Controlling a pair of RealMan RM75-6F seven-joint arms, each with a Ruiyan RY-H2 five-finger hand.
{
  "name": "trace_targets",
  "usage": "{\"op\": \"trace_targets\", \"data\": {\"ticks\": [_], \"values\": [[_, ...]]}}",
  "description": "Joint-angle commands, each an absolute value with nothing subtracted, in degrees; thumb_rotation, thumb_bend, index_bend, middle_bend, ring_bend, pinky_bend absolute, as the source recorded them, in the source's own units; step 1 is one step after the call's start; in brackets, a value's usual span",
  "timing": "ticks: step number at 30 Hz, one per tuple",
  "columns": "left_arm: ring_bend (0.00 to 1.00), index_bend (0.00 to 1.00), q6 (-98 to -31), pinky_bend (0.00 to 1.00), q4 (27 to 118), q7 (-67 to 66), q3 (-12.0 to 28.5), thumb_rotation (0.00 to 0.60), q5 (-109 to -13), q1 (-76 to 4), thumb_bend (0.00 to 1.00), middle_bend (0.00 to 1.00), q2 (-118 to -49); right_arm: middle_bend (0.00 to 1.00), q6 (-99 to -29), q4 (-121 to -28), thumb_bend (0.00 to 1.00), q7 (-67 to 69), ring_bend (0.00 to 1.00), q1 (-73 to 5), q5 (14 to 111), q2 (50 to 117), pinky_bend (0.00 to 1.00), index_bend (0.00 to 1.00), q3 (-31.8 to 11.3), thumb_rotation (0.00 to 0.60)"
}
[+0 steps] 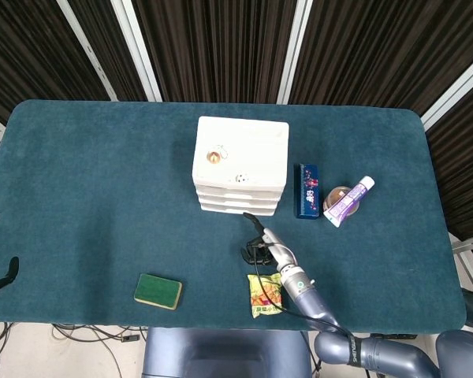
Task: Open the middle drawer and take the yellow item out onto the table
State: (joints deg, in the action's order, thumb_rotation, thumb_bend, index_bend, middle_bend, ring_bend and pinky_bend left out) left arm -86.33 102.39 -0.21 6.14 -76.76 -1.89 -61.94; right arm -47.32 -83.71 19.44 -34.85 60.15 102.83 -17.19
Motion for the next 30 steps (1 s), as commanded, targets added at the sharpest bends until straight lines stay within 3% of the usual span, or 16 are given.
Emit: {"op": "trace_targets", "data": {"ticks": [1,20,30], "values": [[0.00,0.02,-86.32,0.00,102.39,-0.12,6.16,0.600,-76.74,-1.89,0.40,0.00,-61.89,0.84,-46.95,-82.84,0.51,19.39,0.85,-35.43,59.88,103.40,0.93,0.00,-17.67,0.600],[0.00,0.02,-86.27,0.00,102.67,0.23,6.20,0.600,-76.58,-1.83,0.40,0.00,-61.54,0.84,-46.87,-80.14,0.51,23.43,0.85,-37.41,60.73,106.65,0.93,0.00,-20.89,0.600],[0.00,0.02,-86.29,0.00,102.59,0.29,6.27,0.600,-76.54,-1.87,0.40,0.00,-61.55,0.84,-46.52,-78.22,0.60,22.31,0.86,-39.00,59.76,108.22,0.93,0.00,-21.60,0.600]]}}
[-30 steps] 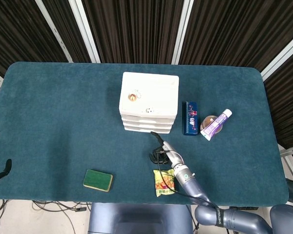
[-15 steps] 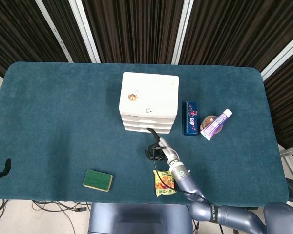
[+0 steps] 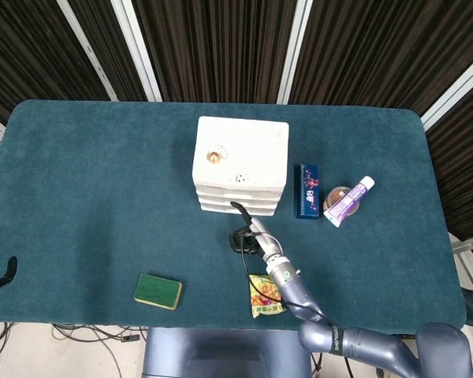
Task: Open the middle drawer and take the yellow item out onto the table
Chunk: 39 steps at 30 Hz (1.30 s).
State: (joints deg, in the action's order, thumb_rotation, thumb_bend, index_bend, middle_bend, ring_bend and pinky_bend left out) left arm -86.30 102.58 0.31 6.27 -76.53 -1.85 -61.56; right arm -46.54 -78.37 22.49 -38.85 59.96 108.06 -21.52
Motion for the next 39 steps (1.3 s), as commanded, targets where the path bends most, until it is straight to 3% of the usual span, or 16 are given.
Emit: {"op": "trace_targets", "data": {"ticks": [1,39], "values": [[0.00,0.02,-86.28,0.00,102.63,0.27,6.26,0.600,-76.55,-1.87,0.40,0.00,-61.54,0.84,-46.48,-78.13,0.60,22.18,0.86,-39.11,59.60,108.33,0.93,0.00,-21.64,0.600],[0.00,0.02,-86.28,0.00,102.60,0.45,6.26,0.600,-76.45,-1.82,0.40,0.00,-61.31,0.84,-44.26,-75.07,0.60,21.39,0.86,-42.24,56.84,110.32,0.93,0.00,-23.95,0.600]]}}
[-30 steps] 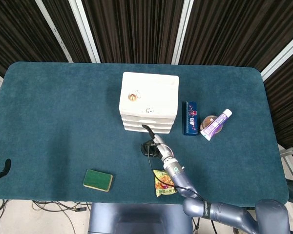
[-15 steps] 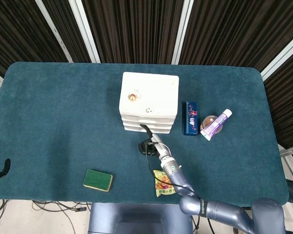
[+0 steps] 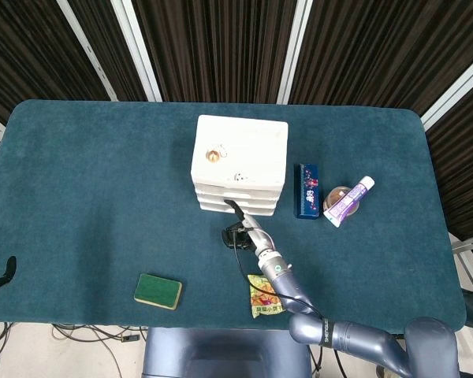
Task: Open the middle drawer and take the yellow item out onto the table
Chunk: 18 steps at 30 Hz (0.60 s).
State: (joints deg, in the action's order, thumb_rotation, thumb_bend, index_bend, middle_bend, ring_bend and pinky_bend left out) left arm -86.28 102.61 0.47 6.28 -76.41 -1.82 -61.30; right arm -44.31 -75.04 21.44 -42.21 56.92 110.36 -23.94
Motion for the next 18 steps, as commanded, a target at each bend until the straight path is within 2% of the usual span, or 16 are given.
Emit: {"op": "trace_targets", "data": {"ticks": [1,18], "values": [[0.00,0.02,-86.30,0.00,102.59,0.37,6.23,0.600,-76.52,-1.82,0.40,0.00,-61.32,0.84,-44.20,-75.09,0.60,21.33,0.86,-42.27,56.72,110.30,0.93,0.00,-23.92,0.600],[0.00,0.02,-86.43,0.00,102.59,0.22,6.30,0.600,-76.53,-1.83,0.40,0.00,-61.31,0.84,-42.64,-76.20,0.60,22.27,0.86,-42.09,57.49,109.50,0.93,0.01,-22.64,0.600]]}}
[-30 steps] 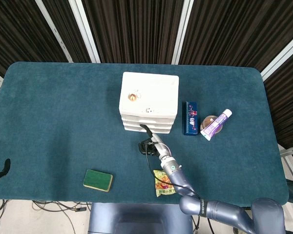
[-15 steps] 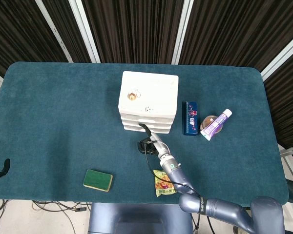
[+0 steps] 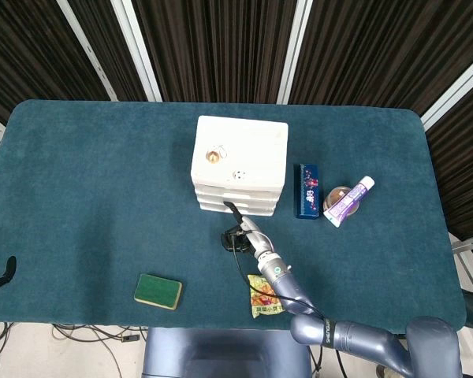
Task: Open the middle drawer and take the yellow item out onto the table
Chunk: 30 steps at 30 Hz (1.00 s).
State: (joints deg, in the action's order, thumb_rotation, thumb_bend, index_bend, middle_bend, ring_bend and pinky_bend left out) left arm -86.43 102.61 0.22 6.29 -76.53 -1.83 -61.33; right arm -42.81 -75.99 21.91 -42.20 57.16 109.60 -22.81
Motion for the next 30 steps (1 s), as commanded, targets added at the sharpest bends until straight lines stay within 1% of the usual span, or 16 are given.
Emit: {"op": "trace_targets", "data": {"ticks": [1,18,30], "values": [[0.00,0.02,-86.43,0.00,102.58,0.25,6.28,0.600,-76.51,-1.80,0.40,0.00,-61.31,0.84,-42.56,-76.34,0.60,22.41,0.86,-42.04,57.84,109.42,0.93,0.01,-22.47,0.600],[0.00,0.02,-86.36,0.00,102.37,0.22,6.26,0.600,-76.48,-1.83,0.40,0.00,-61.39,0.84,-43.13,-79.19,0.60,24.32,0.86,-40.80,60.78,108.23,0.93,0.01,-20.87,0.600],[0.00,0.02,-86.34,0.00,102.34,0.09,6.23,0.600,-76.46,-1.83,0.40,0.00,-61.46,0.84,-43.99,-82.13,0.60,24.49,0.86,-39.65,62.75,107.43,0.93,0.01,-18.73,0.600]]}}
